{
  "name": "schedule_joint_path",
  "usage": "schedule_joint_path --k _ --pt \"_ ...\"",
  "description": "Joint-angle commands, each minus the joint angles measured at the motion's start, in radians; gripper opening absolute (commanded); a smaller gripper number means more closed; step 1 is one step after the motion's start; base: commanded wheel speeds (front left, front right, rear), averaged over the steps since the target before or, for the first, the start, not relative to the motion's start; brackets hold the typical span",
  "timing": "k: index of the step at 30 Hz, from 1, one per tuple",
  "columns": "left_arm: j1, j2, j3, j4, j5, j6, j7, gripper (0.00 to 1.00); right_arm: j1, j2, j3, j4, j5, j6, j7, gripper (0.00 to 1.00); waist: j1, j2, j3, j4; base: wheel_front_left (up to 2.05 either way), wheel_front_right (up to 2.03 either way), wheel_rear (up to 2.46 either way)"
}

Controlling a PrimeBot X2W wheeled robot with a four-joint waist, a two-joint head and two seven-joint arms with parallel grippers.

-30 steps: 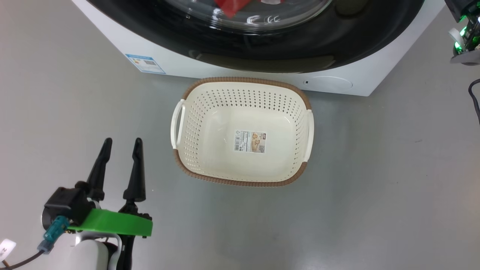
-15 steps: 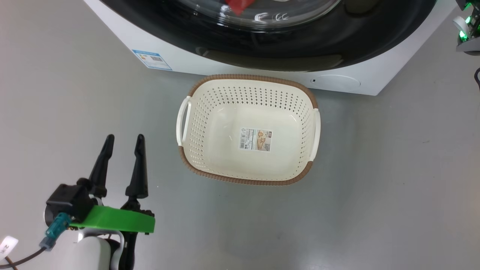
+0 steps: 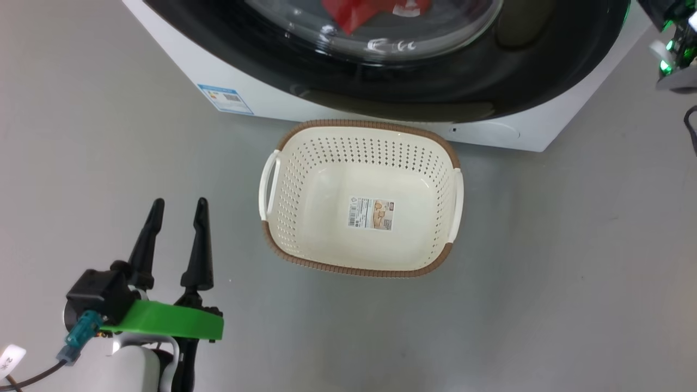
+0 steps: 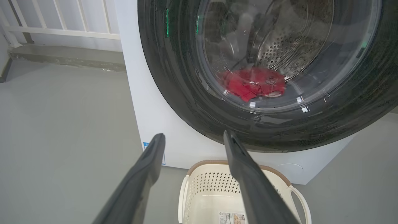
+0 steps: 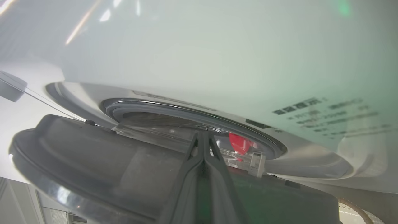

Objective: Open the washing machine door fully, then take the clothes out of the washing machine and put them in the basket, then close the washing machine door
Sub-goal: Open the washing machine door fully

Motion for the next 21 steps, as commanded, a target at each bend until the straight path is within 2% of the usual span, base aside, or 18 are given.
schedule_joint_path --k 1,21 --pt "0.011 0.021 0.038 -0.016 -0.002 -0.003 -0.012 1.0 0.038 0.025 0.018 -0.037 0.002 0.002 0.021 0.0 0.0 -0.0001 -0.022 -0.007 0.0 0.0 0.0" --pt "0.084 0.031 0.056 -0.005 0.016 -0.003 -0.012 1.0 0.253 0.062 0.011 -0.131 0.067 0.002 0.115 0.0 0.0 -0.0001 -0.149 -0.023 0.0 0.0 0.0"
